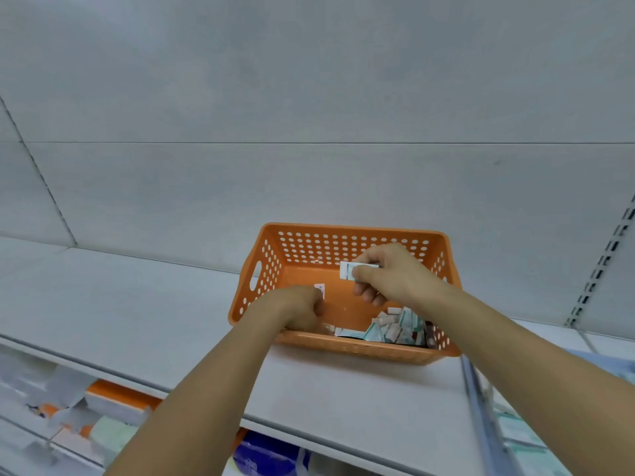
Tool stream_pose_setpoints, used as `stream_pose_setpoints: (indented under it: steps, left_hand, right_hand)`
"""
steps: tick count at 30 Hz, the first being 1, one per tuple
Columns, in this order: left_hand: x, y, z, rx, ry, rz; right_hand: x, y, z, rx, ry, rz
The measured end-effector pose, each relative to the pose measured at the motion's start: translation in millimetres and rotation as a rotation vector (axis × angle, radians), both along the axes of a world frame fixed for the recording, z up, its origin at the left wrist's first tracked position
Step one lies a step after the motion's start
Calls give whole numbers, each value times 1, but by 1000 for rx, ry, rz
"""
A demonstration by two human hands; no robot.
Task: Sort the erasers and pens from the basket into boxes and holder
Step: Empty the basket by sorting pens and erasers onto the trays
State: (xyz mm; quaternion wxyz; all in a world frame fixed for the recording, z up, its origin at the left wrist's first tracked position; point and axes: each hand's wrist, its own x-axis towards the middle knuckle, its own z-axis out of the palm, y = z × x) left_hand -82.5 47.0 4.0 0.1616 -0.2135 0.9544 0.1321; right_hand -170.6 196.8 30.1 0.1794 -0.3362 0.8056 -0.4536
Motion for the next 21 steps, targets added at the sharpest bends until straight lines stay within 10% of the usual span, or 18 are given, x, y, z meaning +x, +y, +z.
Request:
stream_pose_setpoints:
  steps: [14, 21]
  left_hand:
    - [-9, -22, -1, 101, 219, 0]
    - [-3, 34, 32, 868, 830, 123]
  right_hand:
    - [5, 45, 10, -241, -198, 19]
    - [5, 91, 19, -308, -145, -94]
